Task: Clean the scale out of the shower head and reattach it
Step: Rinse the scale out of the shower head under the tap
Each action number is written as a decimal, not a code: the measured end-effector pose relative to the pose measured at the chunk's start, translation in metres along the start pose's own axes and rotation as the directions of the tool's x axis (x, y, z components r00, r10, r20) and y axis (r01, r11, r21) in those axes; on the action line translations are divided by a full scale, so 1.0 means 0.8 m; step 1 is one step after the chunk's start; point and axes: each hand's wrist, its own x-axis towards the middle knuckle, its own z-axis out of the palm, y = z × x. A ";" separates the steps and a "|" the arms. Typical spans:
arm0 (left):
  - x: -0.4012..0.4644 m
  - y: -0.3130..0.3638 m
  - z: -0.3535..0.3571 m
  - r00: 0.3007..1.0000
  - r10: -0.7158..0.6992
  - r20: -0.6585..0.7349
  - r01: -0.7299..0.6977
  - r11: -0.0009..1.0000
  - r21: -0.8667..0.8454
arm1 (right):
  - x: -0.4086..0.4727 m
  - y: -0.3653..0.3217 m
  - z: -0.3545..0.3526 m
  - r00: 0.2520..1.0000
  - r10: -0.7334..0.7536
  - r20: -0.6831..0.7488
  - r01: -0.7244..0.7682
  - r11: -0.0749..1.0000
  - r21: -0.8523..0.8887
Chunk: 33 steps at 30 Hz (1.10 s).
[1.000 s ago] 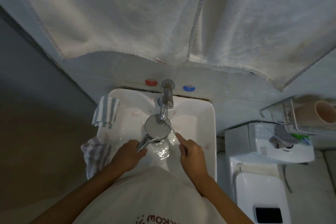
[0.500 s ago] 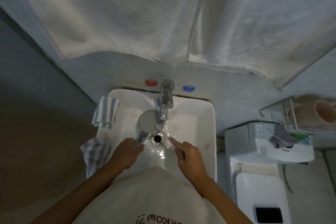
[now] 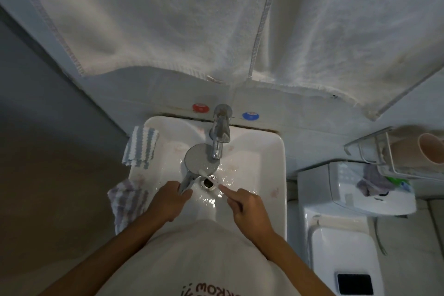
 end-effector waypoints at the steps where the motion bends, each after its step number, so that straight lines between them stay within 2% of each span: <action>1: 0.000 0.000 0.001 1.000 0.004 0.004 -0.004 1.000 -0.001 | 0.002 0.002 -0.001 0.999 0.029 -0.039 -0.029 1.000 -0.007; 4: 0.002 -0.001 0.002 1.000 0.020 0.009 -0.020 1.000 0.005 | 0.006 0.006 -0.004 0.991 0.088 -0.100 -0.091 0.995 -0.032; 8: 0.003 -0.002 0.002 1.000 0.020 0.015 -0.020 1.000 0.006 | 0.001 -0.001 0.000 1.000 0.008 0.016 -0.008 1.000 0.006; 12: 0.001 0.001 0.002 0.999 0.040 0.019 -0.040 0.999 0.027 | 0.008 0.004 -0.003 0.994 0.072 -0.080 -0.075 0.997 -0.023; 16: 0.000 0.004 0.003 0.997 0.066 0.032 -0.067 0.997 0.047 | 0.001 -0.003 0.002 0.998 -0.022 0.054 0.021 1.000 0.023; 20: -0.002 0.007 0.004 0.996 0.088 0.025 -0.090 0.989 0.117 | 0.008 0.003 -0.001 0.998 0.043 -0.056 -0.044 0.999 -0.016; 23: -0.002 0.006 0.005 0.995 0.091 0.035 -0.095 0.984 0.153 | 0.001 -0.004 0.003 0.998 -0.025 0.050 0.025 1.000 0.005; 27: -0.002 0.005 0.009 0.993 0.114 0.029 -0.117 0.977 0.178 | 0.008 0.003 0.000 0.997 0.057 -0.057 -0.059 0.997 -0.043; 31: -0.001 0.001 0.013 0.993 0.109 0.050 -0.118 0.969 0.219 | 0.005 -0.003 0.004 0.997 -0.035 0.075 0.036 0.999 -0.007; 33: -0.001 -0.001 0.014 0.993 0.108 0.046 -0.116 0.968 0.223 | 0.005 -0.002 0.004 1.000 -0.002 0.031 0.003 1.000 -0.022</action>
